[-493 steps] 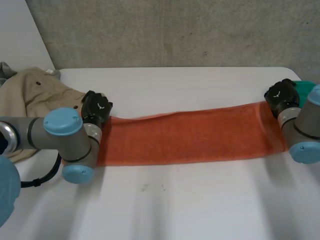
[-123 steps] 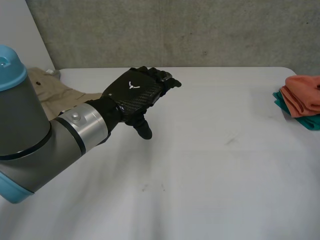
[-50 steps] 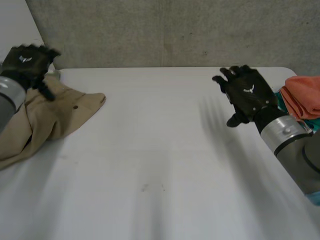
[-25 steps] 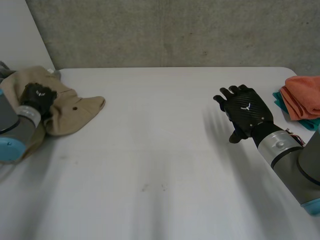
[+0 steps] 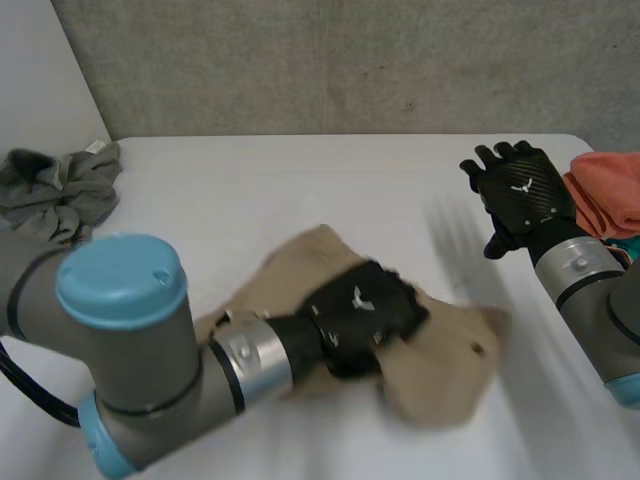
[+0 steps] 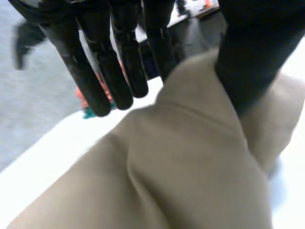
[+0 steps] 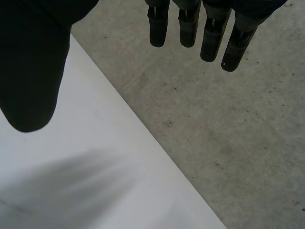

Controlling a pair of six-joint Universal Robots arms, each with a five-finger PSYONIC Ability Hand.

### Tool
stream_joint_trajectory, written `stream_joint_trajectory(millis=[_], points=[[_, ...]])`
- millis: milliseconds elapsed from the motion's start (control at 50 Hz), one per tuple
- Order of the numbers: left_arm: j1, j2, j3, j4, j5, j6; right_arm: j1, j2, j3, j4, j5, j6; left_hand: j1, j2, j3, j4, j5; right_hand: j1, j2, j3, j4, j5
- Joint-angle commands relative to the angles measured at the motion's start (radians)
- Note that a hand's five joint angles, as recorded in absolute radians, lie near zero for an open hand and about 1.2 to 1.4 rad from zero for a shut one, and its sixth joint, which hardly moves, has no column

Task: Fold the laundry.

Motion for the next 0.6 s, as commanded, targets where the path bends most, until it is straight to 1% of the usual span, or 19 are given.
stream_joint_trajectory(millis=[20,40,60,100,120,140,180,200,260,280,320,340,360,380,420,440,460,520,600], points=[[0.006,0.084,0.002,-0.111,-0.012,0.004,-0.012,0.000,-0.014,0.002,-0.012,0.002,-0.603,-0.640,-0.655,-0.653,-0.636,-0.032,-0.048,-0.043,-0.061,-0.058],[0.018,0.099,0.005,-0.113,-0.017,0.003,-0.012,0.000,-0.017,0.003,-0.012,0.002,-0.612,-0.649,-0.663,-0.662,-0.645,-0.032,-0.048,-0.043,-0.061,-0.058],[0.056,0.127,0.008,-0.113,-0.033,-0.005,-0.011,0.000,-0.020,0.003,-0.012,0.002,-0.644,-0.681,-0.695,-0.694,-0.677,-0.032,-0.048,-0.043,-0.061,-0.058],[0.102,0.153,0.009,-0.113,-0.059,-0.013,-0.006,0.000,-0.033,0.015,-0.013,0.004,-0.708,-0.745,-0.760,-0.759,-0.742,-0.032,-0.048,-0.043,-0.061,-0.058],[0.141,0.177,0.008,-0.113,-0.093,-0.017,-0.003,0.000,-0.039,0.021,-0.016,0.004,-0.738,-0.775,-0.789,-0.788,-0.771,-0.032,-0.048,-0.043,-0.061,-0.058],[0.156,0.187,0.006,-0.113,-0.113,-0.022,-0.002,0.000,-0.054,0.044,-0.022,0.004,-0.738,-0.775,-0.790,-0.788,-0.771,-0.032,-0.048,-0.043,-0.061,-0.058],[0.176,0.204,0.005,-0.113,-0.153,-0.031,0.000,0.000,-0.073,0.081,-0.033,0.004,-0.738,-0.775,-0.790,-0.788,-0.771,-0.032,-0.048,-0.043,-0.061,-0.058],[0.184,0.216,0.002,-0.113,-0.199,-0.045,0.000,0.000,-0.086,0.104,-0.042,0.004,-0.744,-0.781,-0.796,-0.794,-0.777,-0.032,-0.048,-0.043,-0.061,-0.058],[0.189,0.237,-0.006,-0.114,-0.266,-0.066,-0.002,0.004,-0.157,0.236,-0.090,0.004,-0.767,-0.804,-0.819,-0.818,-0.801,-0.032,-0.048,-0.043,-0.061,-0.058],[0.198,0.253,-0.013,-0.120,-0.315,-0.080,-0.002,0.009,-0.178,0.274,-0.107,0.004,-0.779,-0.816,-0.831,-0.829,-0.812,-0.032,-0.048,-0.043,-0.061,-0.058],[0.210,0.265,-0.027,-0.122,-0.368,-0.092,0.005,0.029,-0.247,0.386,-0.167,0.004,-0.779,-0.816,-0.831,-0.830,-0.813,-0.032,-0.048,-0.043,-0.061,-0.058],[0.219,0.268,-0.036,-0.123,-0.394,-0.098,0.008,0.043,-0.272,0.421,-0.188,0.004,-0.779,-0.816,-0.831,-0.830,-0.813,-0.032,-0.048,-0.043,-0.061,-0.058],[0.239,0.277,-0.055,-0.123,-0.449,-0.108,0.011,0.059,-0.298,0.452,-0.208,0.005,-0.776,-0.813,-0.828,-0.827,-0.810,-0.032,-0.048,-0.043,-0.061,-0.058],[0.248,0.282,-0.066,-0.125,-0.475,-0.111,0.021,0.098,-0.354,0.506,-0.245,0.007,-0.773,-0.810,-0.825,-0.824,-0.807,-0.032,-0.048,-0.043,-0.061,-0.058],[0.264,0.288,-0.082,-0.131,-0.532,-0.117,0.038,0.141,-0.416,0.553,-0.266,0.007,-0.770,-0.807,-0.822,-0.821,-0.804,-0.032,-0.048,-0.043,-0.061,-0.058],[0.276,0.290,-0.101,-0.143,-0.585,-0.118,0.047,0.162,-0.448,0.573,-0.279,0.008,-0.770,-0.807,-0.822,-0.821,-0.804,-0.032,-0.048,-0.043,-0.061,-0.058],[0.281,0.290,-0.110,-0.151,-0.610,-0.118,0.064,0.211,-0.515,0.606,-0.302,0.007,-0.773,-0.810,-0.825,-0.824,-0.807,-0.032,-0.048,-0.043,-0.061,-0.058],[0.290,0.287,-0.142,-0.192,-0.682,-0.118,0.086,0.274,-0.580,0.624,-0.320,0.001,-0.770,-0.807,-0.822,-0.821,-0.804,-0.032,-0.048,-0.043,-0.061,-0.058],[0.305,0.283,-0.187,-0.244,-0.702,-0.115,0.123,0.374,-0.683,0.621,-0.332,-0.004,-0.770,-0.807,-0.822,-0.821,-0.804,-0.032,-0.048,-0.043,-0.061,-0.058]])
